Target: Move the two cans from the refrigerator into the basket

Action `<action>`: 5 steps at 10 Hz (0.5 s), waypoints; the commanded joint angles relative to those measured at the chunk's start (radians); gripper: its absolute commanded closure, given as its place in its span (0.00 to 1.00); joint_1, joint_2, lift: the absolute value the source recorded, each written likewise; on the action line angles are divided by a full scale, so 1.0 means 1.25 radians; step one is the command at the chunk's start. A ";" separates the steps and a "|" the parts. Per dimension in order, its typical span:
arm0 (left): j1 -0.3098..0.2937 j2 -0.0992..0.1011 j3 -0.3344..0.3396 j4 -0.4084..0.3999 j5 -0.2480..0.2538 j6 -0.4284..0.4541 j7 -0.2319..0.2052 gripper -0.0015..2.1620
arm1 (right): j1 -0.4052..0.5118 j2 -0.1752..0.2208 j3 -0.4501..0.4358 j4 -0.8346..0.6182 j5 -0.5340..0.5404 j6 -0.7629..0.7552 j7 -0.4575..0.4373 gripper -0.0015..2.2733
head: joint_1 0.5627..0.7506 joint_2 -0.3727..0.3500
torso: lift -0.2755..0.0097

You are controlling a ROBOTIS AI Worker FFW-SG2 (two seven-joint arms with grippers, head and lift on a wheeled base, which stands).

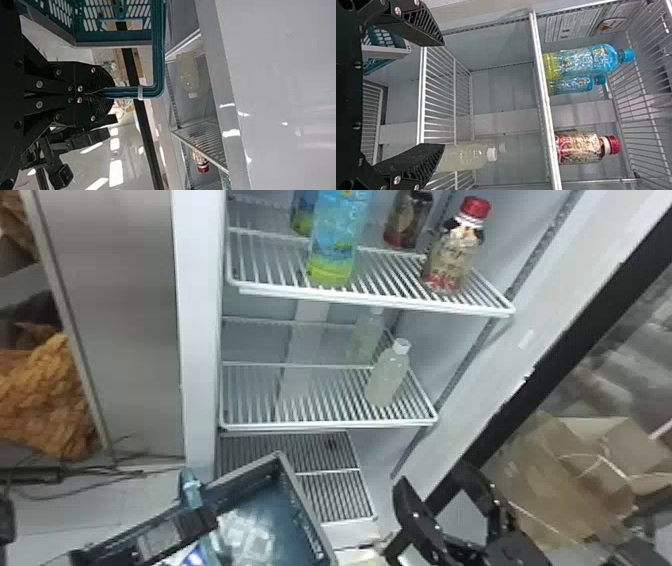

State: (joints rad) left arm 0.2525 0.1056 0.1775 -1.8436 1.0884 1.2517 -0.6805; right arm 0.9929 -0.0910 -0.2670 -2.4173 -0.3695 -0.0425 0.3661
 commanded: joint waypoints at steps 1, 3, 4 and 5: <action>0.002 -0.001 0.000 -0.003 -0.001 0.000 0.001 0.56 | 0.024 0.004 -0.016 0.001 -0.001 -0.013 0.011 0.06 | 0.70 0.03 | 0.20; 0.002 -0.001 0.003 -0.009 -0.003 0.000 0.001 0.56 | 0.052 0.005 -0.026 -0.003 -0.008 -0.017 0.021 0.06 | 0.70 0.03 | 0.20; 0.002 -0.001 0.006 -0.009 -0.003 0.002 0.001 0.56 | 0.054 0.005 -0.029 0.016 -0.008 -0.070 0.029 0.06 | 0.70 0.03 | 0.20; 0.004 -0.001 0.006 -0.009 -0.003 0.002 0.001 0.56 | 0.056 0.010 -0.042 0.030 -0.008 -0.096 0.045 0.06 | 0.70 0.03 | 0.20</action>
State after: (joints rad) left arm 0.2556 0.1043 0.1848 -1.8541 1.0849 1.2540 -0.6795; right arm 1.0613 -0.0814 -0.3093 -2.3906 -0.3785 -0.1403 0.4183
